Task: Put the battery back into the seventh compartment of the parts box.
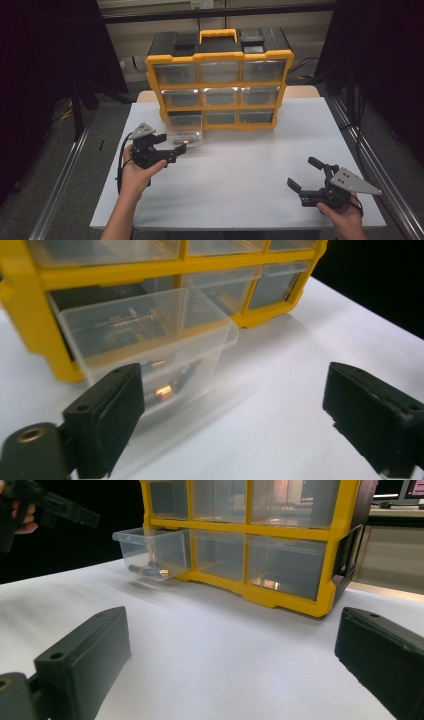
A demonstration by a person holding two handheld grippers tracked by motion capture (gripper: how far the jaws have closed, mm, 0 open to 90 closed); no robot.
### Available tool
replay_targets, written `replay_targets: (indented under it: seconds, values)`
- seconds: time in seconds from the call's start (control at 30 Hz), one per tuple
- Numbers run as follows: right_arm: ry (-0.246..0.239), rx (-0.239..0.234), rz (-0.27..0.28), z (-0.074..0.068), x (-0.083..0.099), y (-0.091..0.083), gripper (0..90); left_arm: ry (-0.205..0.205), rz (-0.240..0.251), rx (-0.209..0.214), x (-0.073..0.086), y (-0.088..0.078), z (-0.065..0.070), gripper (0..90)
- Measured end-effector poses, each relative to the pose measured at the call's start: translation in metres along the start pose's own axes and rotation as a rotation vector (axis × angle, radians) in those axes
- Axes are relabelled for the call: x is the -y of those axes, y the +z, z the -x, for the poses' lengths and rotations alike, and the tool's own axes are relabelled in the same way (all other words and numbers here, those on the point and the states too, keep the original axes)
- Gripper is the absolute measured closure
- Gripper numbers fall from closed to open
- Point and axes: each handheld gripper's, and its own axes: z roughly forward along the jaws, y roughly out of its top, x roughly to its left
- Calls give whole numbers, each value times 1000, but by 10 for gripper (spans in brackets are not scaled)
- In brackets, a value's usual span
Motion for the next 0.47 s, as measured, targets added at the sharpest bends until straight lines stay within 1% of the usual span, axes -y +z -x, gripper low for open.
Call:
replay_targets:
  seconds: [0.03,0.07,0.1,0.13,0.17,0.23,0.27,0.3,0.33,0.37,0.43,0.47]
  values:
    - [-1,1,-3,0,0,0,10,-2,9,-11,8,-4,-2,93]
    - [2,-1,-3,0,0,0,10,-7,17,-4,14,-7,-4,81]
    - [1,0,-4,0,0,0,10,-11,26,-11,18,-9,-5,77]
    - [0,-1,-4,0,0,0,10,-24,50,-14,27,-13,-8,75]
    - [-3,0,-3,0,0,0,10,-27,58,-14,33,-17,-9,68]
    - [-6,0,-5,0,1,1,10,-17,77,-15,43,-24,-11,62]
    - [-3,-2,-7,0,1,1,10,-7,96,-12,48,-27,-12,51]
    - [-3,-1,-7,0,0,1,10,5,98,-14,52,-31,-12,51]
    - [-2,-6,-9,0,1,1,10,17,120,-14,56,-34,-12,43]
    - [-6,-1,-13,0,1,1,10,27,140,-6,59,-37,-13,34]
    - [-10,-5,-10,0,1,2,9,50,157,-5,64,-42,-14,32]
    - [-11,-6,-14,0,1,2,10,50,157,-5,64,-42,-14,31]
